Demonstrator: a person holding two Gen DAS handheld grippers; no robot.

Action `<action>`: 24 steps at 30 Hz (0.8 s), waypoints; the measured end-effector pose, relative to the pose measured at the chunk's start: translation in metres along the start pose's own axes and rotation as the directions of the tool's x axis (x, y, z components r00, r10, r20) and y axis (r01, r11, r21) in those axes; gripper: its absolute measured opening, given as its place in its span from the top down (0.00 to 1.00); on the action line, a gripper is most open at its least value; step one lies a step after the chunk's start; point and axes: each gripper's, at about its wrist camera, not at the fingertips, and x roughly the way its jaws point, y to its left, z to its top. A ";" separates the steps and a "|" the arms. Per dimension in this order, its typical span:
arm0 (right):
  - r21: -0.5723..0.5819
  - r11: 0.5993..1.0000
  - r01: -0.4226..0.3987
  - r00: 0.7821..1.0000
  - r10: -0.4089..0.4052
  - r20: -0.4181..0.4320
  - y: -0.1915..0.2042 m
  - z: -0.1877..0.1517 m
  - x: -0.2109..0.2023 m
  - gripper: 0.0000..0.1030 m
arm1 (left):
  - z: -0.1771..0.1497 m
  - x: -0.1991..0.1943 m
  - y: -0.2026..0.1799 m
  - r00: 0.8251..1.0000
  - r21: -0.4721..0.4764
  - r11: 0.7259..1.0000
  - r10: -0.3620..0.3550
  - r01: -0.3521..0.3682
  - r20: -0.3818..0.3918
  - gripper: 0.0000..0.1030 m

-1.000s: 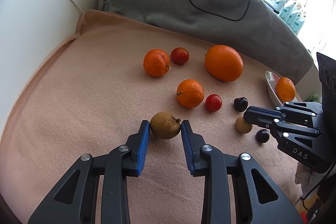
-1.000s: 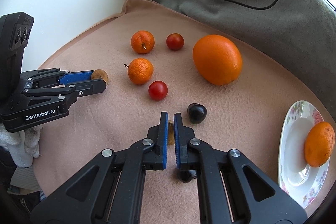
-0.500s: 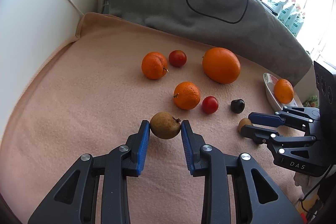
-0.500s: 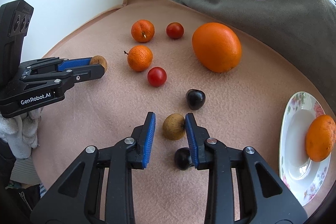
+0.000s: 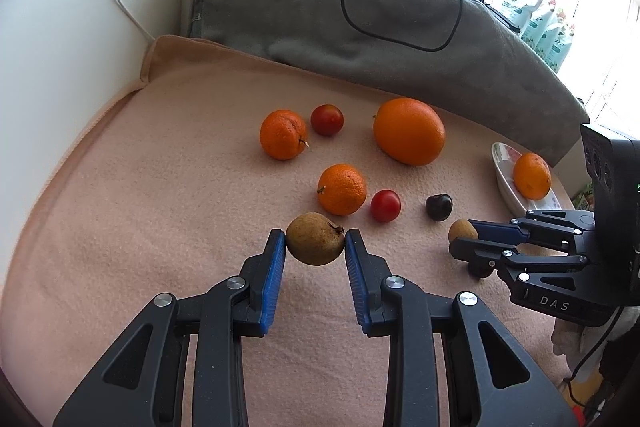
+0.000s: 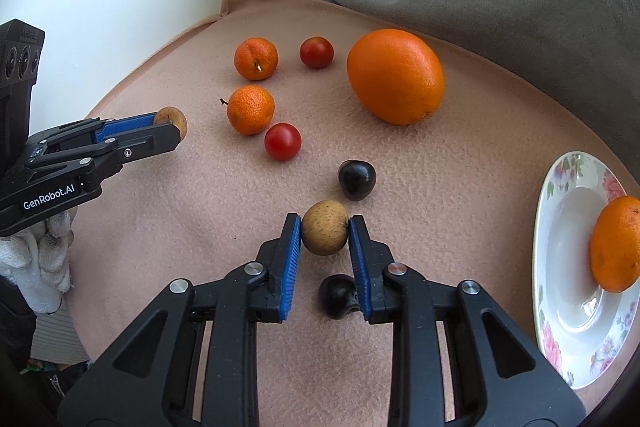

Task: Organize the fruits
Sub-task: 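Carry both held brown pears toward the white floral bowl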

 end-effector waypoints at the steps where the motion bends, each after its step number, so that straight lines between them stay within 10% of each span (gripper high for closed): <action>1: 0.007 1.000 -0.002 1.000 0.002 0.009 -0.001 0.000 -0.003 0.75 | 0.001 -0.001 -0.002 1.000 0.004 1.000 -0.003 0.003 0.004 0.72; 24: 0.192 0.979 0.066 0.983 -0.096 0.154 -0.069 -0.040 -0.101 0.75 | 0.025 0.012 -0.115 0.981 0.157 0.969 -0.193 0.190 0.004 0.72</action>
